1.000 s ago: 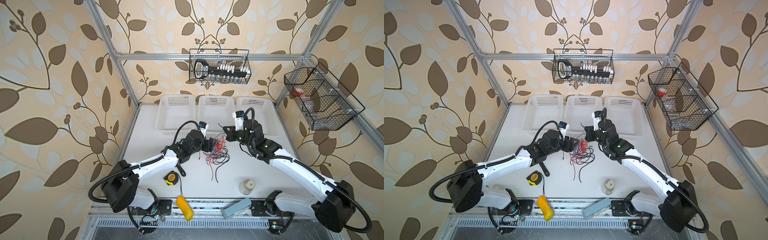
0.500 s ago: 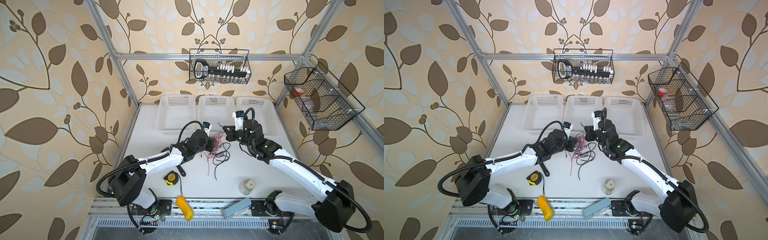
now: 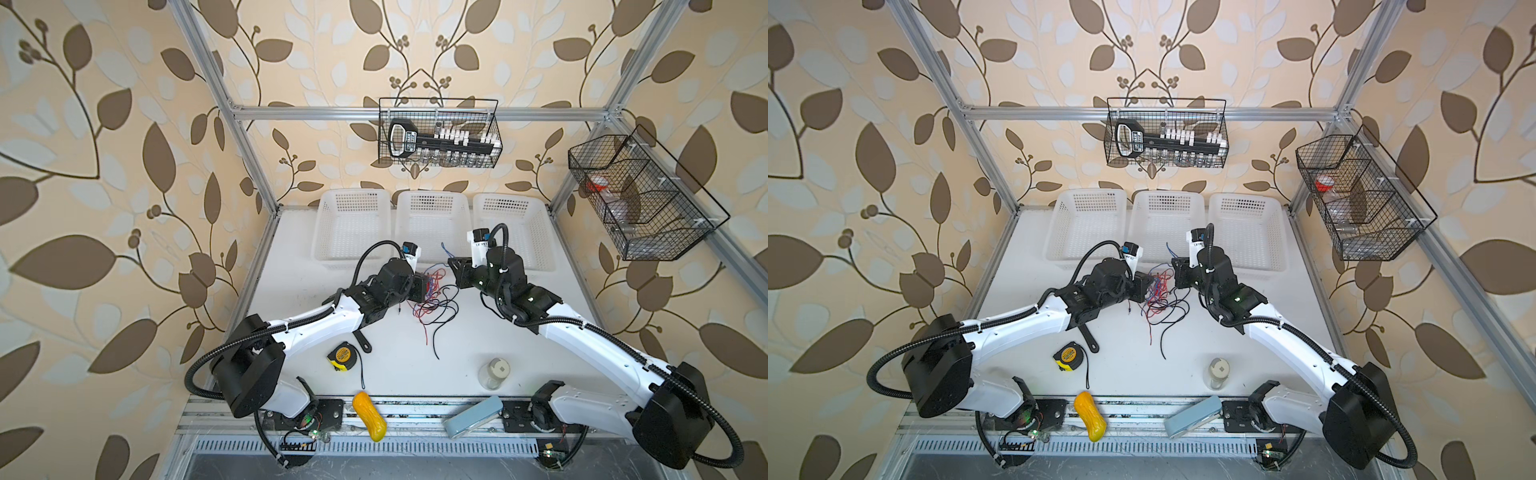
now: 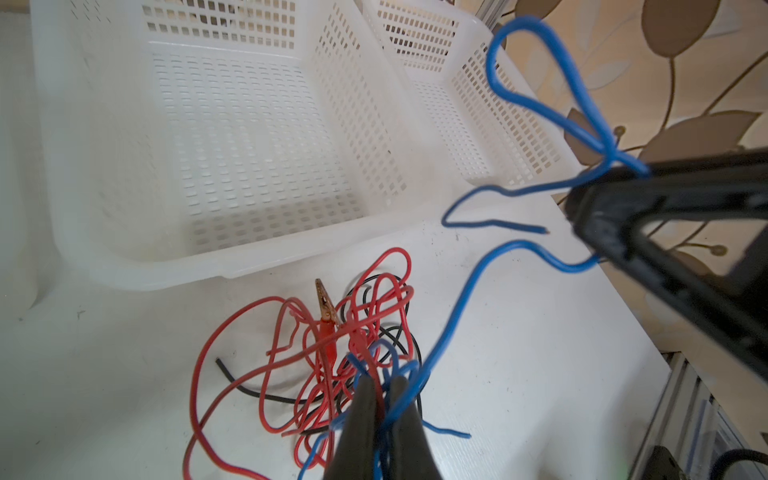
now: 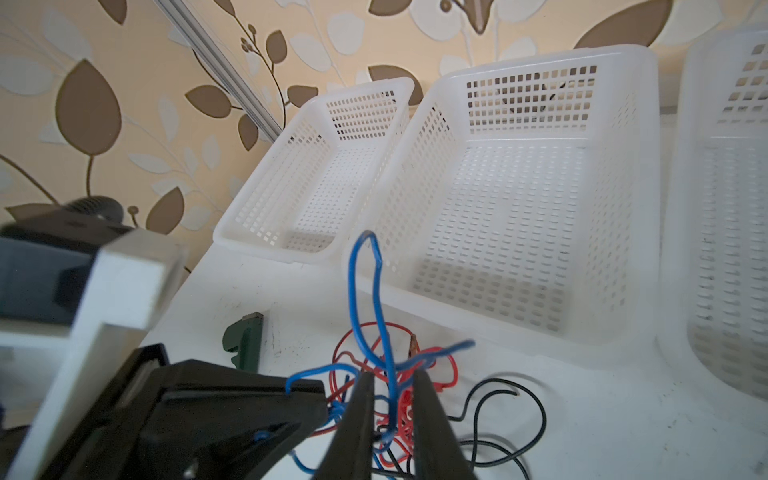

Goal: Untangle the cables
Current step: 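Grasp the lifted blue wire with the left gripper beside the right gripper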

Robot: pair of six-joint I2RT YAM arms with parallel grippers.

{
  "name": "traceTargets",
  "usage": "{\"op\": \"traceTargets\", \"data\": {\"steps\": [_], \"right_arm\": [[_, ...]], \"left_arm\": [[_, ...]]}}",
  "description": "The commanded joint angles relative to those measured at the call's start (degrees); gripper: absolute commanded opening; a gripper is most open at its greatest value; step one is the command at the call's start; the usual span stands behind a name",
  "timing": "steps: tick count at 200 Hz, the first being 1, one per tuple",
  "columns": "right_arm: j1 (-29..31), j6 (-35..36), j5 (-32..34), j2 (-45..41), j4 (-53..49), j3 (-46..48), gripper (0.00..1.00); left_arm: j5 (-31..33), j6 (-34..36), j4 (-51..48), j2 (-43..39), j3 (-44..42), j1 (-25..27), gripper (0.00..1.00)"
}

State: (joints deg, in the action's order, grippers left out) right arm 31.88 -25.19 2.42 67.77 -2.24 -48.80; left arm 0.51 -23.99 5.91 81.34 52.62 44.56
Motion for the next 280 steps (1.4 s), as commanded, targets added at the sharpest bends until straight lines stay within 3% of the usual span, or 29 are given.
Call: {"op": "traceTargets", "data": {"steps": [1,31,77,171,262,280], "right_arm": [[0.1,1.5,-1.4,-1.6,-0.1,2.3,0.31],[0.0,3.6,-4.3,-5.8,4.2,7.4,0.52],[-0.1,2.2,-10.2,-12.6,14.0,18.2,0.58],[1.2,-3.1,-12.8,-1.1,22.4,14.5,0.40],[1.4,-5.6,-15.2,3.6,27.0,12.8,0.27],[1.5,-5.9,-15.0,4.0,26.9,12.8,0.21]], "left_arm": [[1.7,0.9,3.1,-4.3,0.2,-0.4,0.00],[1.7,0.9,2.9,-5.3,0.1,-0.4,0.00],[1.4,0.8,2.5,-5.2,0.4,-0.4,0.00],[-3.2,-0.6,3.1,-3.3,1.5,-0.4,0.00],[-3.5,-1.9,4.3,-2.0,2.0,-0.4,0.00],[-3.7,-2.2,4.9,-1.8,1.9,-0.4,0.00]]}}
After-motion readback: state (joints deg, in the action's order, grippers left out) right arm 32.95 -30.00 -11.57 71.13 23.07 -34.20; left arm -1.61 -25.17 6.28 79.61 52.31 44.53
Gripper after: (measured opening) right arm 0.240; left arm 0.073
